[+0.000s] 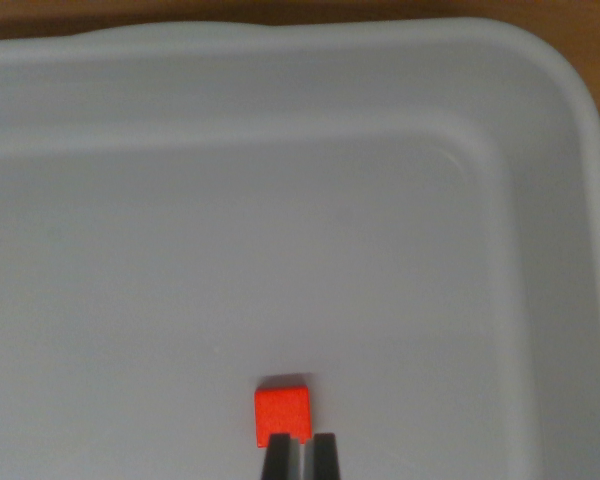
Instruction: Reach red block
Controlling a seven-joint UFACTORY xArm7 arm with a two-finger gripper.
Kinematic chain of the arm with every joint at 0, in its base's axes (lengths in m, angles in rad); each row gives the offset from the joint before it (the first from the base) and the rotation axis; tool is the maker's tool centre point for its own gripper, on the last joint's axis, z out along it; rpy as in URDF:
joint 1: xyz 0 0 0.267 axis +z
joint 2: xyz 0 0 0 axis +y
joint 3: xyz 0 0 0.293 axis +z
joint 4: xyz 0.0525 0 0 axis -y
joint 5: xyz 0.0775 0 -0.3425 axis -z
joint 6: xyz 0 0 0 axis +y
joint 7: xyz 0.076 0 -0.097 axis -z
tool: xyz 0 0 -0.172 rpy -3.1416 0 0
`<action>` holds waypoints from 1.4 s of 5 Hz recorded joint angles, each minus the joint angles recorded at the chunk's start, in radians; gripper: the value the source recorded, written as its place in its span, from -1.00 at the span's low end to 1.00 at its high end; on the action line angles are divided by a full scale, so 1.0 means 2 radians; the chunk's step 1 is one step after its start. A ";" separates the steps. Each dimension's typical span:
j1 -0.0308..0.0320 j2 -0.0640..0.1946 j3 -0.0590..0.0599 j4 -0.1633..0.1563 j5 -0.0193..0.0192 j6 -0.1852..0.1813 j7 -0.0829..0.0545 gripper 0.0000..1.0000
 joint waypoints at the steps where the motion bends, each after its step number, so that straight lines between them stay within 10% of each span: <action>1: 0.0000 0.000 0.000 0.000 0.0000 0.000 0.000 -1.00; 7: 0.0001 0.011 -0.001 -0.037 0.0009 -0.041 0.001 -1.00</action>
